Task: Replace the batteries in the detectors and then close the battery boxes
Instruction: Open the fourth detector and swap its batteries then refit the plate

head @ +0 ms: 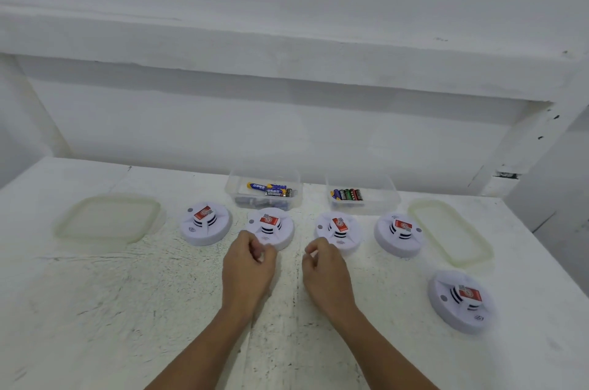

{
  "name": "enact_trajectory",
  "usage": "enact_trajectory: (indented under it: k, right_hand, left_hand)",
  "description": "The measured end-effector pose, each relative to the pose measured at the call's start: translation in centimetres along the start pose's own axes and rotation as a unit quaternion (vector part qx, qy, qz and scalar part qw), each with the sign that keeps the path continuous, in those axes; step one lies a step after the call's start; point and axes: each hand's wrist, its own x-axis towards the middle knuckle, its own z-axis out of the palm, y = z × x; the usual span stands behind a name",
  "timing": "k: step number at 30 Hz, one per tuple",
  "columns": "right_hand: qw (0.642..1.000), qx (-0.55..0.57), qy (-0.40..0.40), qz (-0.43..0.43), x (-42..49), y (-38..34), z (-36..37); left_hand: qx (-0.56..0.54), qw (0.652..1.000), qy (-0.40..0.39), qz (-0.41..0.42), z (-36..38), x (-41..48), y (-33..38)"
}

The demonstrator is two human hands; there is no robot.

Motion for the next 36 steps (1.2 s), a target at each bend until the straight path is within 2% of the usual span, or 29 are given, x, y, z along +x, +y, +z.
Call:
enact_trajectory:
  k: [5,11,15,22,30,36]
  right_hand:
    - [0.998,0.05,-0.026,0.021,2.1,-2.5,2.6]
    - [0.995,0.009,-0.037,0.093,3.7,-3.9,3.6]
    - [0.994,0.037,-0.044,0.095,3.7,-4.1,3.4]
    - [0.977,0.198,-0.03,0.07,1.7,-3.3,2.4]
    - [0.97,0.235,0.011,0.066,1.1,-1.8,2.9]
    - [0.971,0.238,-0.005,0.039,0.5,-1.3,2.6]
  left_hand:
    - [0.032,0.996,-0.05,-0.059,-0.6,2.7,-0.5]
    - [0.081,0.991,-0.099,-0.049,-0.8,3.9,-0.7]
    - [0.03,0.994,-0.096,-0.043,-1.3,3.5,-0.9]
    - [-0.128,0.988,-0.081,-0.028,-2.5,1.9,-1.6]
    - [-0.134,0.988,-0.074,0.006,-2.5,1.0,-1.9]
    - [-0.129,0.988,-0.077,0.019,-2.1,0.7,-2.1]
